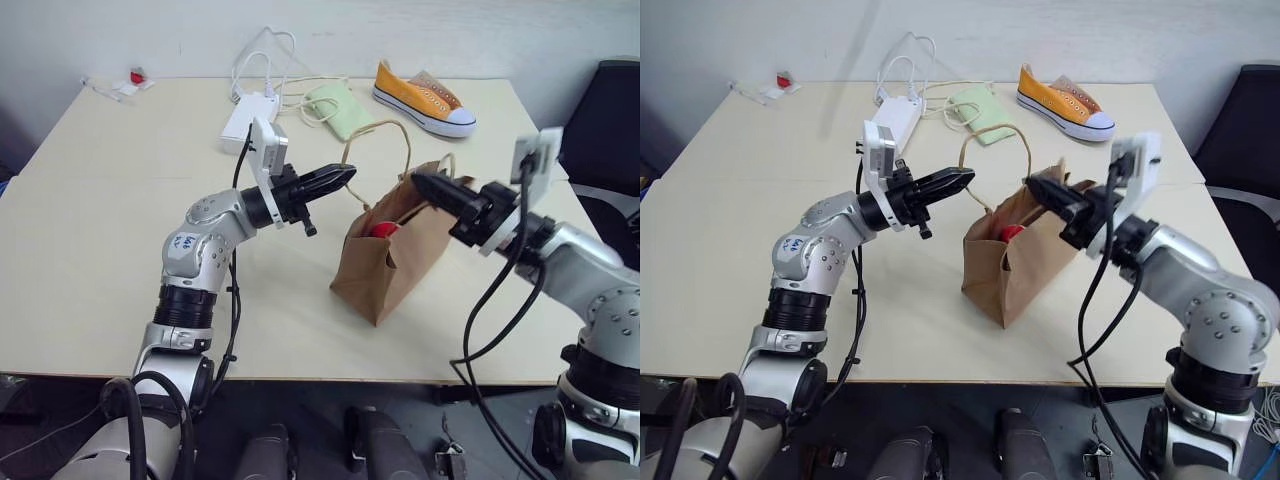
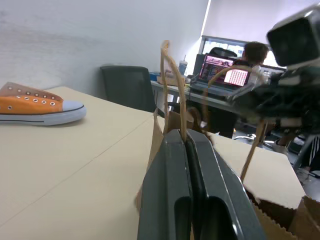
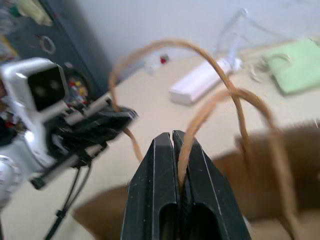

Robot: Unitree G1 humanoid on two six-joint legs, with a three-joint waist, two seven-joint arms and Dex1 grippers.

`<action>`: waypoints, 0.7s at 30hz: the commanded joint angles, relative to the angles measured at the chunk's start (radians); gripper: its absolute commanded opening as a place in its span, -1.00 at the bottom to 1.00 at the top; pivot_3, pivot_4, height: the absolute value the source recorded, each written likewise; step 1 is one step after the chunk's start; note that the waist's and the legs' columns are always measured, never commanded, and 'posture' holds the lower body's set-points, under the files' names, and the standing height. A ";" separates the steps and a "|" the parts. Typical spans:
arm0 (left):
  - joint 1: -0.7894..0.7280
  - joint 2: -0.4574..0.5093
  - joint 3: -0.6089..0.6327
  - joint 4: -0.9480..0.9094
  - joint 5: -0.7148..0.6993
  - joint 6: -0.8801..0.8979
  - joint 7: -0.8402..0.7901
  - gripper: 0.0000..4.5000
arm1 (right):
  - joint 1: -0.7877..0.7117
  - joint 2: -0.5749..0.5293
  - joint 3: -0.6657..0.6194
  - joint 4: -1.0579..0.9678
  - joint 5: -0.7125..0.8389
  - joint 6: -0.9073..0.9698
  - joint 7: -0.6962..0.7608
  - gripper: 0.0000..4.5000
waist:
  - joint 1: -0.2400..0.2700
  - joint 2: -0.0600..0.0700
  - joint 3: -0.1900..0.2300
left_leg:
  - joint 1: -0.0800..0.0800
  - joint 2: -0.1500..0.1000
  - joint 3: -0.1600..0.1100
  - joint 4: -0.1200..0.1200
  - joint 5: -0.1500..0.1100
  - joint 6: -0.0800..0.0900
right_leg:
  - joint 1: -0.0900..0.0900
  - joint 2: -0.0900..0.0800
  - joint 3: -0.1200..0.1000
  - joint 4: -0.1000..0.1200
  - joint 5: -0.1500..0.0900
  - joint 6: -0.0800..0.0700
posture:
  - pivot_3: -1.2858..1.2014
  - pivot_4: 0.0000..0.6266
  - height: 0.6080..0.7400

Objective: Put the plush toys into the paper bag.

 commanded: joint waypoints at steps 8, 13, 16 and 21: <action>0.019 0.026 0.059 -0.156 -0.116 0.116 -0.004 -0.72 | 0.061 -0.170 -0.116 -0.072 0.225 0.002 0.001 -0.72 | -0.001 0.000 0.000 | 0.000 0.001 0.000 0.000 0.000 0.000 | 0.000 0.000 0.000 0.000 0.000 0.000 | 0.03 -0.52 1.00; 0.069 0.119 0.076 -0.238 -0.177 0.195 -0.063 -0.06 | 0.173 -0.389 -0.223 -0.142 0.326 0.050 0.069 0.02 | 0.001 0.000 0.000 | 0.000 0.001 -0.001 -0.001 0.000 0.000 | 0.000 0.000 0.000 -0.001 0.000 0.000 | 0.03 -0.52 1.00; 0.110 0.170 0.080 -0.263 -0.181 0.203 -0.083 0.36 | 0.297 -0.482 -0.332 -0.149 0.328 0.071 0.140 0.35 | 0.006 -0.001 0.000 | 0.002 0.001 -0.001 -0.001 0.000 0.000 | 0.003 0.000 0.000 -0.003 0.000 0.000 | 0.03 -0.52 1.00; 0.199 0.225 0.028 -0.319 -0.142 0.172 -0.148 0.98 | 0.518 -0.553 -0.494 -0.179 0.257 0.103 0.319 0.35 | 0.023 -0.001 0.001 | 0.008 0.002 -0.003 -0.002 -0.001 0.002 | 0.012 0.001 -0.002 -0.010 0.000 0.001 | 0.03 -0.52 1.00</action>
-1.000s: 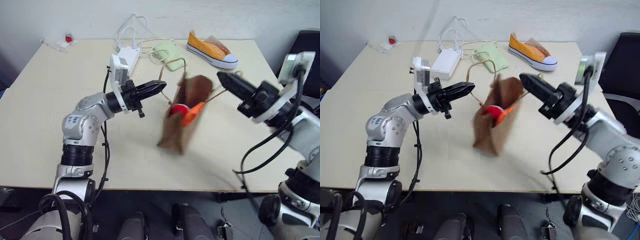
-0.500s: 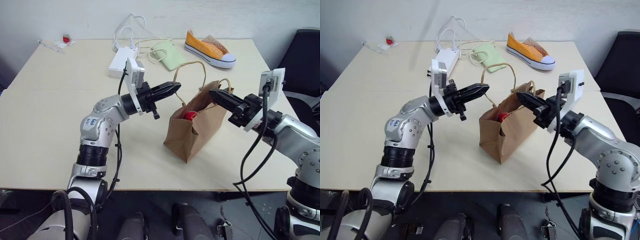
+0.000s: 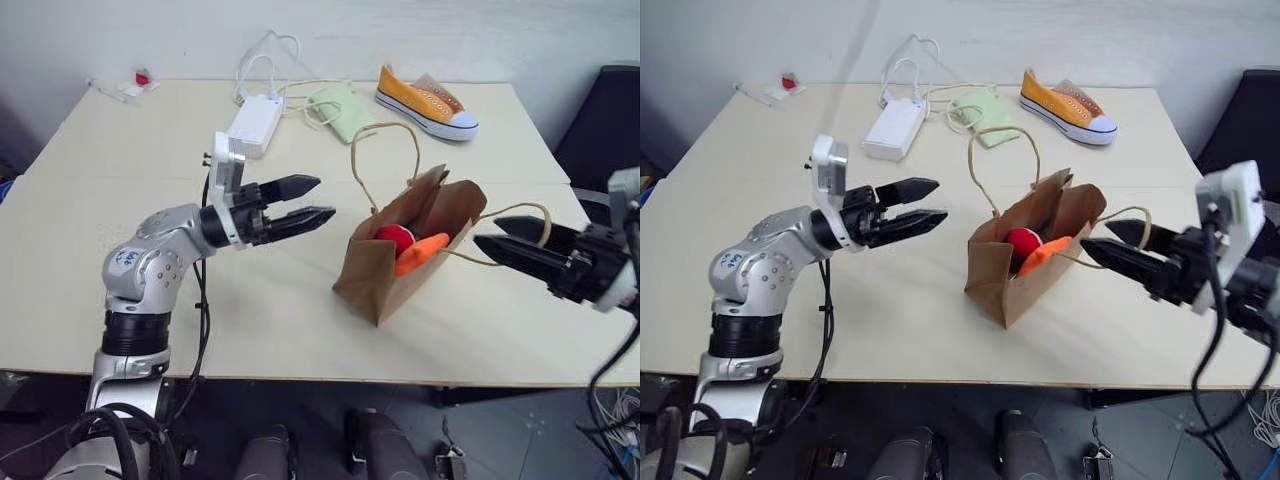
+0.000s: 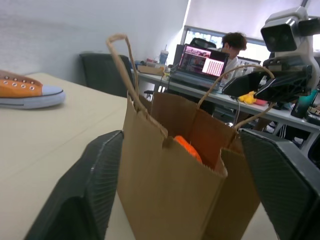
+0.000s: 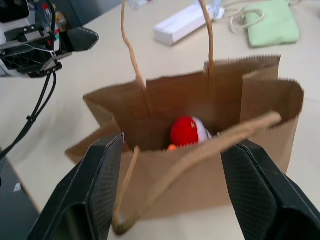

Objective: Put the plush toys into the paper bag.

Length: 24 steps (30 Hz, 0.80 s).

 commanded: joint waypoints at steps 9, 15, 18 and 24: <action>0.056 -0.022 -0.223 0.053 0.229 -0.291 -0.123 0.98 | 0.170 -0.030 0.030 -0.070 -0.276 -0.111 0.213 0.35 | 0.020 -0.001 0.000 | 0.004 -0.001 0.000 0.000 -0.002 0.002 | 0.005 0.000 0.001 -0.007 0.001 0.002 | 0.03 -0.52 1.00; 0.021 -0.089 -0.270 0.119 0.279 -0.353 -0.137 1.00 | 0.038 0.079 0.328 -0.117 -0.429 -0.192 0.095 -0.06 | 0.018 -0.001 0.000 | 0.004 -0.001 0.001 0.000 -0.001 0.002 | 0.004 0.000 0.001 -0.007 0.001 0.002 | 0.03 -0.52 1.00; 0.008 -0.116 -0.283 0.146 0.293 -0.369 -0.132 1.00 | -0.086 0.131 0.509 -0.093 -0.536 -0.189 0.022 -0.53 | 0.014 0.000 0.000 | 0.004 -0.001 0.001 0.000 -0.001 0.002 | 0.004 0.000 0.001 -0.006 0.001 0.002 | 0.03 -0.52 1.00; -0.002 -0.141 -0.295 0.159 0.290 -0.353 -0.151 1.00 | -0.210 0.215 0.647 -0.064 -0.608 -0.160 -0.035 -0.99 | 0.015 0.000 0.000 | 0.003 -0.001 0.000 0.000 -0.001 0.002 | 0.003 0.000 0.000 -0.006 0.001 0.002 | 0.03 -0.52 1.00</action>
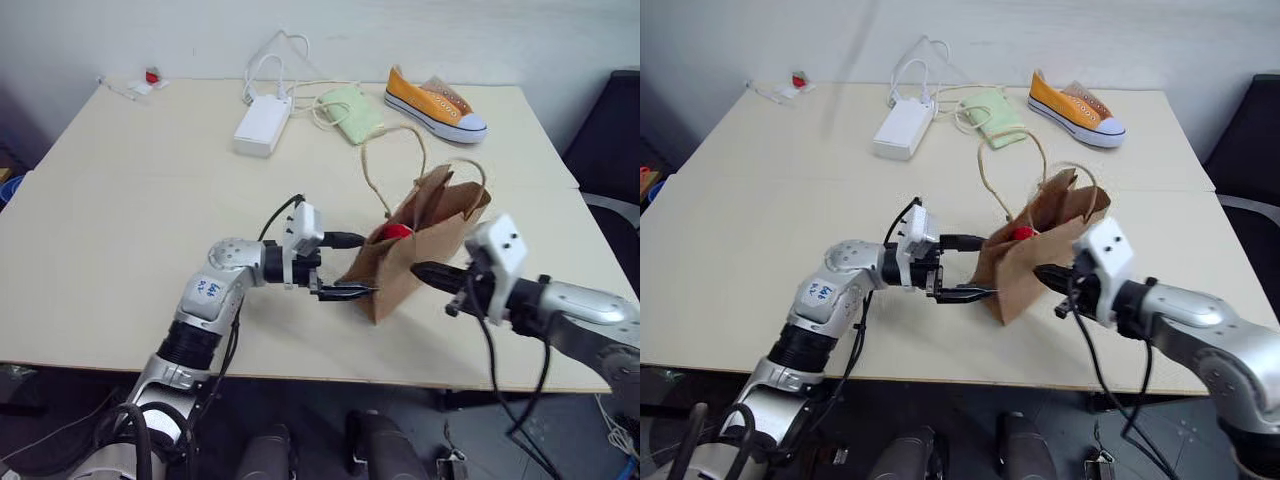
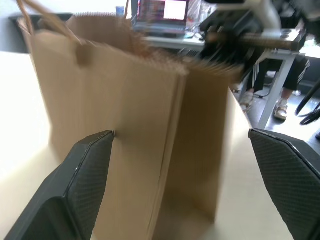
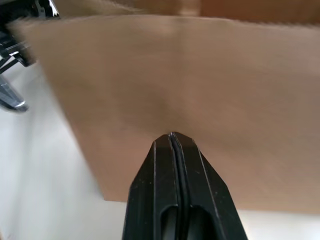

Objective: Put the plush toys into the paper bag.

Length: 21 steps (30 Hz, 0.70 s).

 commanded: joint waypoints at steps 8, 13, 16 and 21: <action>-0.047 -0.094 -0.015 0.111 0.121 -0.087 0.146 1.00 | -0.075 0.096 0.094 0.000 -0.090 0.027 -0.044 -0.99 | 0.008 0.000 0.000 | -0.002 0.000 0.000 0.002 -0.001 0.001 | 0.000 -0.001 -0.001 0.000 0.000 0.000 | 0.03 -0.52 1.00; -0.066 -0.160 -0.006 0.179 0.156 -0.129 0.200 1.00 | -0.064 0.113 0.100 -0.016 -0.117 0.029 -0.035 -0.99 | 0.009 0.000 0.000 | -0.006 0.000 -0.001 0.002 -0.001 0.002 | -0.002 -0.001 -0.002 0.001 0.001 0.001 | 0.03 -0.52 1.00; -0.072 -0.172 -0.009 0.203 0.168 -0.150 0.194 0.74 | -0.036 0.104 0.087 -0.033 -0.128 0.022 -0.021 -1.00 | 0.009 0.000 0.000 | -0.006 0.000 -0.001 0.002 -0.001 0.002 | -0.002 -0.001 -0.003 0.001 0.001 0.001 | 0.03 -0.52 1.00; -0.093 -0.177 0.012 0.250 0.160 -0.167 0.178 0.01 | 0.045 0.076 0.005 -0.089 -0.121 0.000 0.015 -1.00 | 0.009 0.000 0.000 | -0.006 0.000 -0.001 0.002 -0.001 0.002 | -0.002 0.000 -0.003 0.001 0.001 0.001 | 0.03 -0.52 1.00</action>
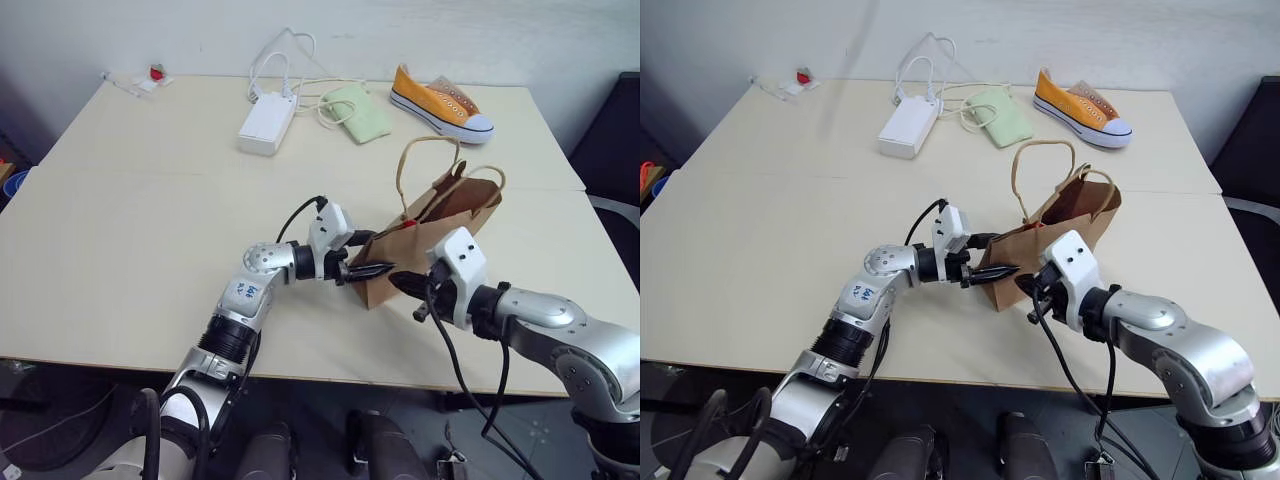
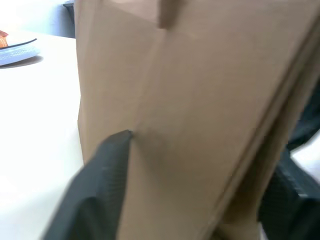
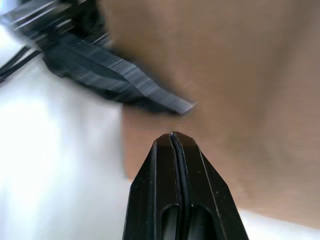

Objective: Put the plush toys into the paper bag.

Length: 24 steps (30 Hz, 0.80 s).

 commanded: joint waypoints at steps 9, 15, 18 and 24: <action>-0.117 0.047 0.067 0.139 -0.052 -0.071 -0.200 -1.00 | 0.398 -0.097 -0.580 -0.186 0.124 -0.116 0.258 -0.82 | 0.003 0.000 0.000 | 0.000 -0.001 0.000 0.000 0.000 0.001 | 0.001 0.000 0.000 -0.001 0.001 0.002 | 0.03 -0.52 1.00; -0.167 0.245 0.098 0.238 -0.092 -0.110 -0.529 -1.00 | 0.559 -0.188 -0.938 -0.144 0.245 -0.124 0.522 0.06 | -0.014 0.000 0.000 | 0.004 0.000 0.001 -0.001 0.000 0.001 | 0.002 0.004 0.002 0.000 0.001 0.001 | 0.03 -0.52 1.00; -0.167 0.304 0.103 0.250 -0.100 -0.116 -0.638 -1.00 | 0.582 -0.231 -1.015 -0.108 0.274 -0.117 0.588 0.53 | -0.011 0.000 0.000 | 0.005 -0.001 0.001 -0.001 0.000 0.001 | 0.004 0.003 0.003 0.000 0.001 0.001 | 0.03 -0.52 1.00; -0.167 0.312 0.077 0.288 -0.092 -0.126 -0.728 -1.00 | 0.591 -0.288 -0.950 -0.103 0.256 -0.139 0.653 0.99 | 0.005 -0.001 0.000 | 0.004 -0.001 0.000 0.000 -0.001 0.002 | 0.004 0.002 0.003 0.000 0.001 0.001 | 0.03 -0.52 1.00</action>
